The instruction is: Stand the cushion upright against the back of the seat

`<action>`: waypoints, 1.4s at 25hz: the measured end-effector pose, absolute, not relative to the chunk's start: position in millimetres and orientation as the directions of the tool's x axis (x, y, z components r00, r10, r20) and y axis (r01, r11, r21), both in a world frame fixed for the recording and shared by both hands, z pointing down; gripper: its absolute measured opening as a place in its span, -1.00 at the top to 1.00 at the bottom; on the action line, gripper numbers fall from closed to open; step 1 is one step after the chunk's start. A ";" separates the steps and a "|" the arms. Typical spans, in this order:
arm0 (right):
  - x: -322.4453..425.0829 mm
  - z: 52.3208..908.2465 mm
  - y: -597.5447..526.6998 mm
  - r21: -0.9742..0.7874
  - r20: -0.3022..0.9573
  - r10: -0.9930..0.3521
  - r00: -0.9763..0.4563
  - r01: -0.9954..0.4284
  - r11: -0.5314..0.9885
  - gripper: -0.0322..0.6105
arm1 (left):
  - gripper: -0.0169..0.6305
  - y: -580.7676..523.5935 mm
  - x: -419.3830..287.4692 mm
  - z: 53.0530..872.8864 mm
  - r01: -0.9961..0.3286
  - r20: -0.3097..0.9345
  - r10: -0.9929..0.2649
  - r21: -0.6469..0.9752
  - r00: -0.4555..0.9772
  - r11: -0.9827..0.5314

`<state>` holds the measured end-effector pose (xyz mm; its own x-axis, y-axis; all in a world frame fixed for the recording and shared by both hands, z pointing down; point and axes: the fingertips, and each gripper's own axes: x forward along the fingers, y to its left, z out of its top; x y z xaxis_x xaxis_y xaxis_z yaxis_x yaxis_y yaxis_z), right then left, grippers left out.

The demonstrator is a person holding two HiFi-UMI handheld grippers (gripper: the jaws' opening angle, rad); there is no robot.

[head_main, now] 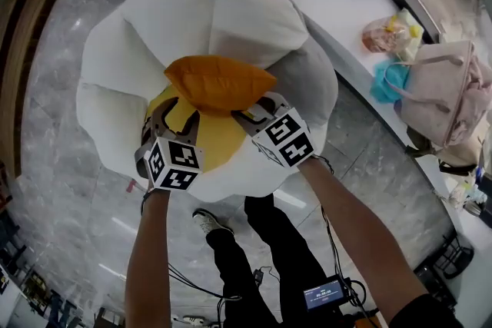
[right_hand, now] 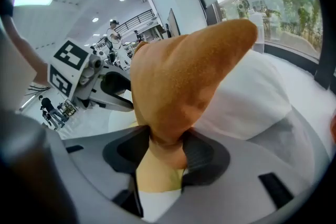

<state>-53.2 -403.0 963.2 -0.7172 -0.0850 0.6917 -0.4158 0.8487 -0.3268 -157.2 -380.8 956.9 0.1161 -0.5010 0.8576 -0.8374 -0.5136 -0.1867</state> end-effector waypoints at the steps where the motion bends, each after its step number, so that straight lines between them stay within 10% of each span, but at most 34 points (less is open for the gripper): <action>1: -54.0 963.4 -408.0 -0.331 0.699 -0.081 -0.711 -0.421 0.845 0.24 | 0.22 -380.8 -152.0 952.3 -0.836 0.853 -0.505 -0.180 0.128 -0.518; 18: -26.6 858.0 -391.2 -0.316 0.760 -0.108 -0.641 -0.509 0.801 0.21 | 0.21 -267.5 -148.1 851.5 -0.928 0.844 -0.485 0.040 0.231 -0.371; 35: -45.8 591.4 -175.2 -0.209 0.698 -0.314 -0.643 -0.603 0.770 0.71 | 0.58 -109.6 -152.4 575.6 -0.863 0.562 -0.669 0.190 0.487 -0.468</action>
